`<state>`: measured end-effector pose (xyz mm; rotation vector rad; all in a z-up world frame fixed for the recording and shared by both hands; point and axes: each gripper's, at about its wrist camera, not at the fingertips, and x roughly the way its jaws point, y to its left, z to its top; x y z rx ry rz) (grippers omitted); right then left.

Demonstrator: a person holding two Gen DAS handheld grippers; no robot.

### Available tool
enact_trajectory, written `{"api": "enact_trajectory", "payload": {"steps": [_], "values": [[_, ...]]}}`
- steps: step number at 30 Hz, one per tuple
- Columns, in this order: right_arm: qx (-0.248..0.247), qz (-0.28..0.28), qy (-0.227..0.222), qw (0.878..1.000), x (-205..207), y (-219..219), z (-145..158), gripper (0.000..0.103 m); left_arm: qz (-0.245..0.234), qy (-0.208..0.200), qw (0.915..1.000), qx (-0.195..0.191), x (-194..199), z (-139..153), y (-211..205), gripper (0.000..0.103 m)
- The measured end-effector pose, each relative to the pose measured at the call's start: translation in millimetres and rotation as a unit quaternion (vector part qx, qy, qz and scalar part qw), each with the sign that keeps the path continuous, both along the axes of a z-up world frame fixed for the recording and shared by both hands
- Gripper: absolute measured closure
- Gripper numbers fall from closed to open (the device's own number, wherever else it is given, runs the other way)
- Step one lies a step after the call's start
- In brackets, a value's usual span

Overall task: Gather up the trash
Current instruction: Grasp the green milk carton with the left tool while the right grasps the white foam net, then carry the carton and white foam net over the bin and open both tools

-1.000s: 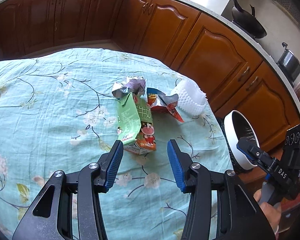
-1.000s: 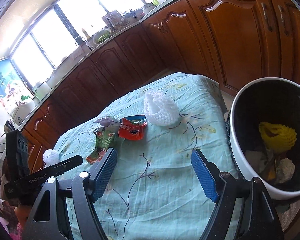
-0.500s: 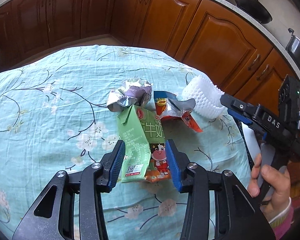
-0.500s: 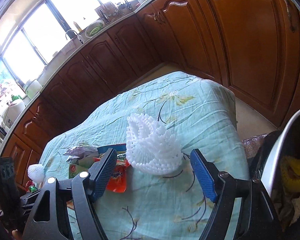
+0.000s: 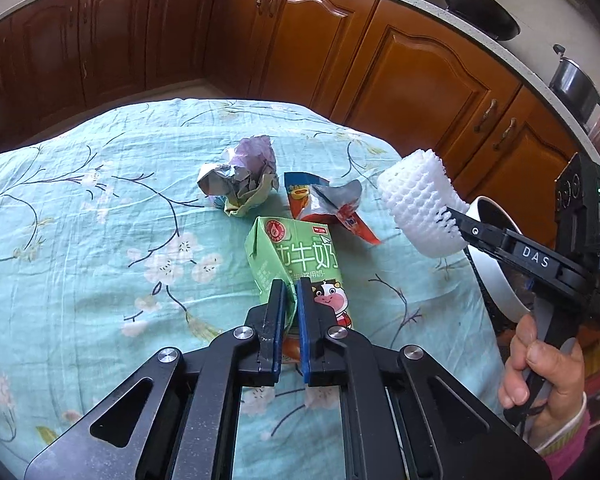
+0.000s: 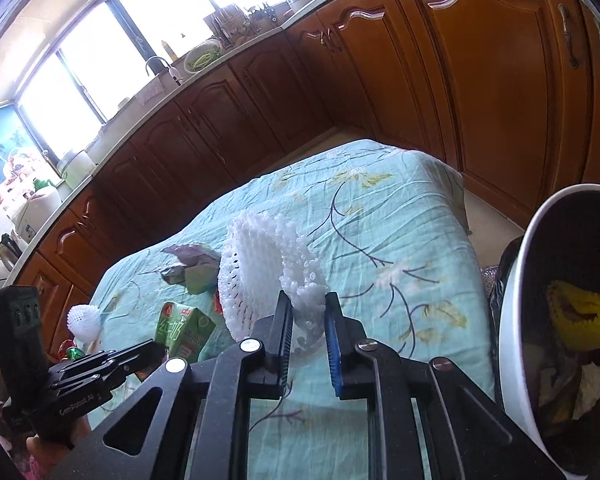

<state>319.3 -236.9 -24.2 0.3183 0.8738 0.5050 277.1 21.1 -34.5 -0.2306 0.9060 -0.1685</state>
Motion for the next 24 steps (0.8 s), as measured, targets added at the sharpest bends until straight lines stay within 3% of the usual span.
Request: {"api": "enact_trajectory", "payload": {"steps": [11, 24], "values": [[0.018, -0.027, -0.009, 0.999, -69, -40, 11, 0.088, -0.05, -0.042, 0.9979, -0.003, -40, 33, -41, 0.098], [0.018, -0.089, -0.018, 0.996, -110, -105, 20, 0.088, -0.118, -0.062, 0.9911, 0.007, -53, 46, -108, 0.099]]}}
